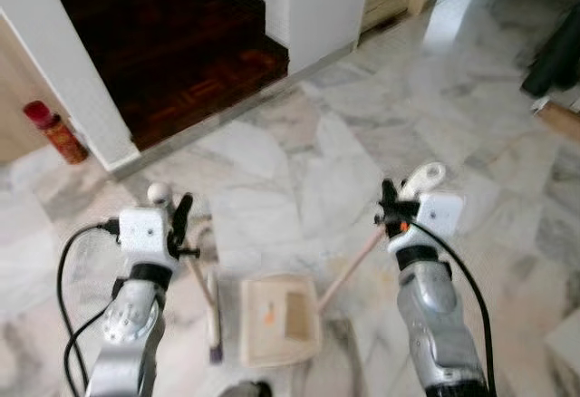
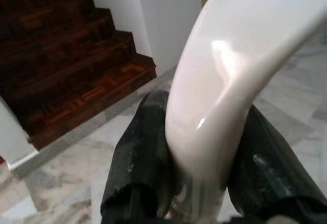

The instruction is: Sweep floor

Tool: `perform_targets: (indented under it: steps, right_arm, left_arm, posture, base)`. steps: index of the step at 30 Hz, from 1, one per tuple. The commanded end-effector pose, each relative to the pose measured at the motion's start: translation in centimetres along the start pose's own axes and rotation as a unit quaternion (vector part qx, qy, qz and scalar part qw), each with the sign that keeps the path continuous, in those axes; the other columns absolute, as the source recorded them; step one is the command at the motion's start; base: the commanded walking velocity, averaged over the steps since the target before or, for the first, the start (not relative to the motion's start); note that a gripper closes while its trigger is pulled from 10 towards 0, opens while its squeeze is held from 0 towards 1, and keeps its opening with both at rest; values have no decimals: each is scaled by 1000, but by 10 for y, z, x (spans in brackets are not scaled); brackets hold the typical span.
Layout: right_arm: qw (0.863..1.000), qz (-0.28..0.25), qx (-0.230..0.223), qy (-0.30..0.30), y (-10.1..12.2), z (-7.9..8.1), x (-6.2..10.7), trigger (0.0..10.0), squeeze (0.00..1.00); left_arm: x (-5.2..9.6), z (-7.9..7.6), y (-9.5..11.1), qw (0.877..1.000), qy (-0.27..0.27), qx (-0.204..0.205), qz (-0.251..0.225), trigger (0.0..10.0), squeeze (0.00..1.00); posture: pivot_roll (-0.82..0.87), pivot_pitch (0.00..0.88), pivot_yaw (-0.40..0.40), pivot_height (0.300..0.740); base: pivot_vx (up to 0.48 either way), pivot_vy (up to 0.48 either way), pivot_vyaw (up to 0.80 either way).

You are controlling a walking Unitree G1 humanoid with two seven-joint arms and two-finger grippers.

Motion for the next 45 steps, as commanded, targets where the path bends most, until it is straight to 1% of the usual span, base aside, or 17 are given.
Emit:
perform_targets:
  steps: [1, 7, 14, 24, 30, 32, 45]
  right_arm:
    - [1000, -21, 11, 7, 11, 4, -3, 10000, 0]
    - [1000, -18, 7, 10, 10, 6, -2, 10000, 0]
    - [1000, -21, -6, 15, 10, 9, -2, 10000, 0]
    - [1000, -19, 2, 19, 9, 10, -2, 10000, 0]
    - [999, -26, -2, 21, 11, 12, -2, 10000, 0]
    - [999, -24, -8, 25, 11, 13, -2, 10000, 0]
    - [999, -17, -9, 29, 8, 14, -2, 10000, 0]
  left_arm:
    - [0, 1, 8, 1000, -2, -2, -15, 10000, 0]
    - [-1, 0, 8, 1000, -5, -2, -16, 10000, 0]
    - [-1, -1, 8, 1000, -8, -1, -16, 10000, 0]
    - [-1, -2, 8, 1000, -9, -2, -16, 10000, 0]
    - [0, -2, 8, 1000, -10, -1, -16, 10000, 0]
    - [0, -2, 8, 1000, -10, -1, -16, 10000, 0]
    - [-1, -1, 9, 1000, -8, -2, -15, 10000, 0]
  posture:
    - [162, 155, -18, 740]
    - [164, 146, -15, 740]
    - [164, 136, -13, 740]
    - [166, 133, -11, 740]
    - [164, 134, -11, 740]
    - [163, 138, -13, 740]
    - [170, 147, -11, 740]
  base:
    - [0, 244, 0]
    - [0, 241, 558]
    - [0, 241, 0]
    - [0, 240, 0]
    - [0, 201, 738]
    - [0, 242, 0]
    - [0, 212, 0]
Point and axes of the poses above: a point about 5 cm out from each wrist's last joint towards the gripper, its own x axis pointing back from the gripper into the wrist, its own y axis along the axis of the wrist's last joint, z = x × y, the point moved 4 cm from there along -x, pointing out of the wrist towards the gripper, and after that the axes turned 3 degrees about -x, right-handed, at the moved point
